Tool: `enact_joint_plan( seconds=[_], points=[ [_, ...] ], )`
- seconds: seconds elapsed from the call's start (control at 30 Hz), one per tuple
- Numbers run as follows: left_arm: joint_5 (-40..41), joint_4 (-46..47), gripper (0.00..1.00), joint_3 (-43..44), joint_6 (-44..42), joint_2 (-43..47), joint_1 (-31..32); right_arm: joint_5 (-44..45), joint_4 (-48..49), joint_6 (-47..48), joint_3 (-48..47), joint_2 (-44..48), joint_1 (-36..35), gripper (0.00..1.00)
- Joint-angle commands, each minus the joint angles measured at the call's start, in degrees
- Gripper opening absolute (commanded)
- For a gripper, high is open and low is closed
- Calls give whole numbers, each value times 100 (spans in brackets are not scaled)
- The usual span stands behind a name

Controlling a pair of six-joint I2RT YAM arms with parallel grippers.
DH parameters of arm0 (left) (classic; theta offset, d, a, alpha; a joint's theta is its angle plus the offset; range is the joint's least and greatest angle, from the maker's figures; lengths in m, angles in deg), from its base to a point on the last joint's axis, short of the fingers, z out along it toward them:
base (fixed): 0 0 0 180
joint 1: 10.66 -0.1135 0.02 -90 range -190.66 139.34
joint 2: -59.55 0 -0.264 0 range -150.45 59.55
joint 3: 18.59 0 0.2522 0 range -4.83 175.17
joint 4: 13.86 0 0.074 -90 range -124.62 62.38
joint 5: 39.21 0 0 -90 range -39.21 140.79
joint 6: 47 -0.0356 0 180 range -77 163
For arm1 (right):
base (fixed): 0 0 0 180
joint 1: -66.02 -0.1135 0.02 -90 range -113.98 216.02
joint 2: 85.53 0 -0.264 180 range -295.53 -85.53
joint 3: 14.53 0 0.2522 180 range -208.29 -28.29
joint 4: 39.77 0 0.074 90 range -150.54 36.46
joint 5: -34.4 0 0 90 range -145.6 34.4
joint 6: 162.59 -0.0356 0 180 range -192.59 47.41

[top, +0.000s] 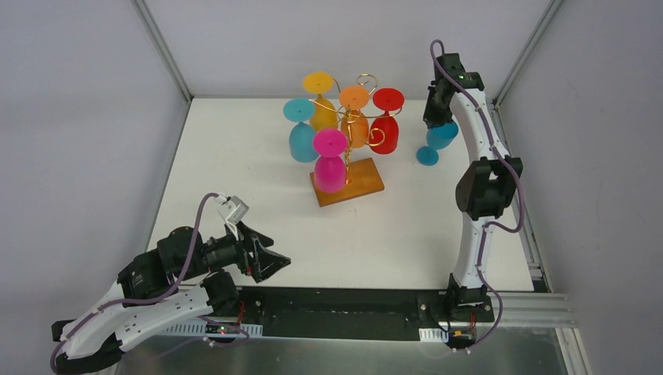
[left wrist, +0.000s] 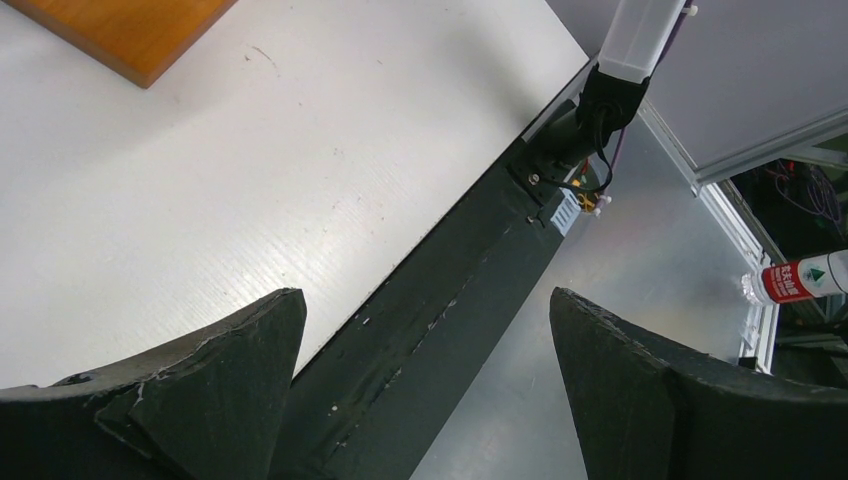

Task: Take the wine glass off the wine glass rack
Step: Place the wine glass at the center of the board.

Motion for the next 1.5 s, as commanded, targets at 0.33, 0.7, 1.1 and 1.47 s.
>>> enact_joint_plan(
  seconds=[0.33,0.7,1.1,1.47],
  points=[
    [73,91,96,189,91,-118,66,45,-172,-73,-312,-239,13,5],
    [101,89,97,268,57,-140,62,210,-147,-132,-364,-157,0,32],
    [200,104,97,543,75,-406,61,819,-70,-129,-415,511,10,43],
    [548,723,97,1050,346,-1199,62,630,488,-418,488,1952,4,49]
  ],
)
